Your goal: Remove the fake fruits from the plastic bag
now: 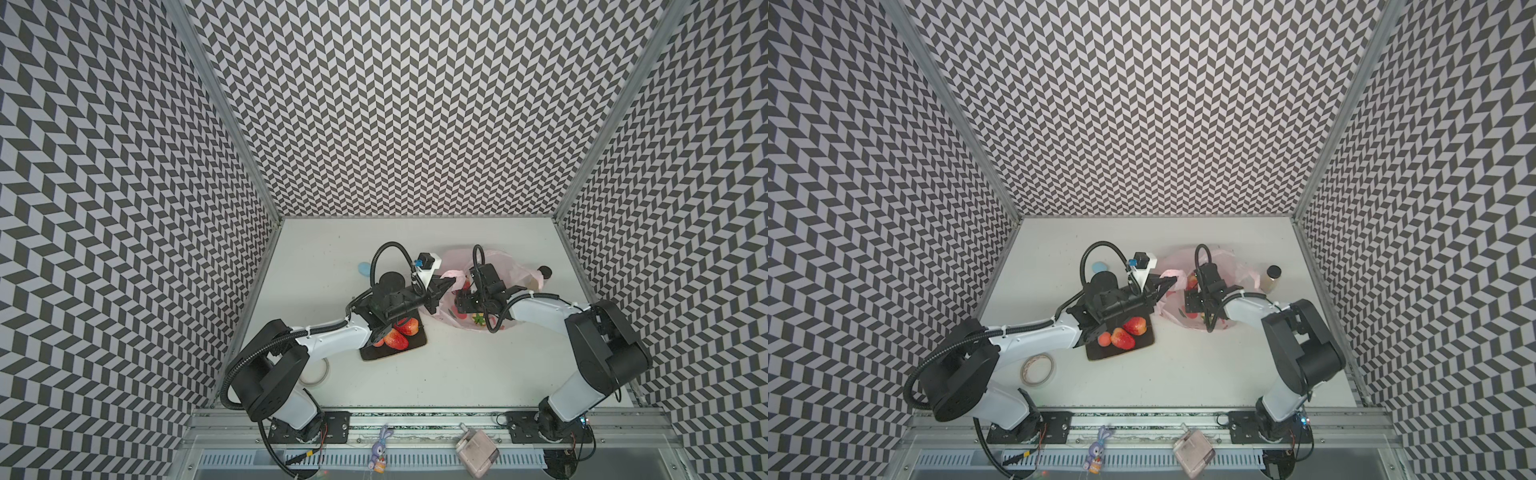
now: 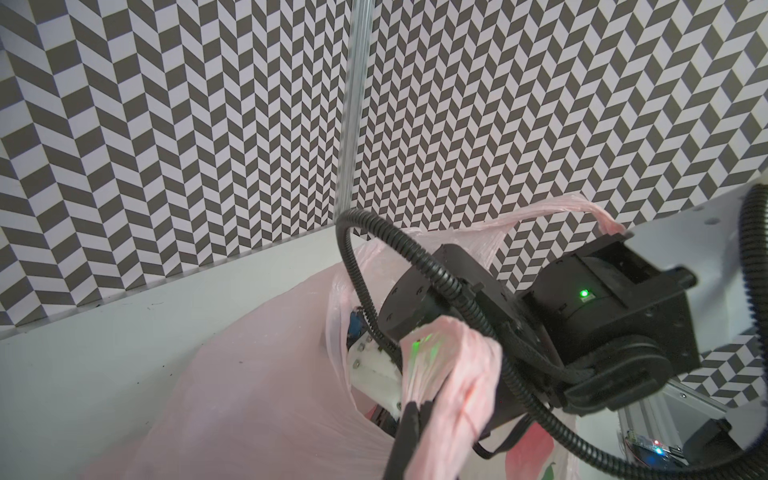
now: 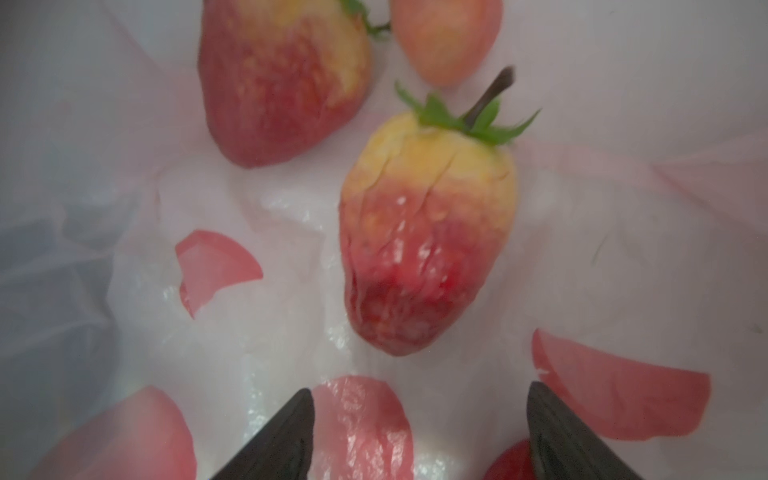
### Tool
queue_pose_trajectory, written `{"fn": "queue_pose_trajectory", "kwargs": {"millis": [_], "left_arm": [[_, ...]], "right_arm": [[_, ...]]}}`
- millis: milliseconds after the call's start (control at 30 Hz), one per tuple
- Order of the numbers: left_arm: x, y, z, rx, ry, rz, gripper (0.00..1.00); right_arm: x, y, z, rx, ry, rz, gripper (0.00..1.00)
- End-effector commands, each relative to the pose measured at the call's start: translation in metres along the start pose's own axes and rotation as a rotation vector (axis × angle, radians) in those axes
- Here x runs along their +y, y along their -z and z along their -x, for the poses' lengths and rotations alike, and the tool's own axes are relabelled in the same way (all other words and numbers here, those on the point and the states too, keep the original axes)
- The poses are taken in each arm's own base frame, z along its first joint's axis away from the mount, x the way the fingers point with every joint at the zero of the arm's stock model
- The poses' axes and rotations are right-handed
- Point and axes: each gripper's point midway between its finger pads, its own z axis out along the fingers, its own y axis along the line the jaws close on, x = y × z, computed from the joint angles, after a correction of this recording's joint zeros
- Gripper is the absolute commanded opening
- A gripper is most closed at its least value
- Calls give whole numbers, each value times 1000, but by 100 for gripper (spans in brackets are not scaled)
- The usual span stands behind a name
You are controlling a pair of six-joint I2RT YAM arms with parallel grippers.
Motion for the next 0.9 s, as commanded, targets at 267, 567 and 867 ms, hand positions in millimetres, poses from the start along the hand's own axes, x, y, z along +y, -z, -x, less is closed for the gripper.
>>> {"fn": "queue_pose_trajectory", "kwargs": {"millis": [267,567,867], "left_arm": [[9,1,13,-22,-4,60,0],[10,1,15,-33,-22,62,0],[11,1,12,-40,-52,51,0]], "right_arm": [[-3,-7,-7,10,38,-126,56],[-3,46,36,-175,-72,-97,35],[1,58,29,-183,-136,-40,34]]}}
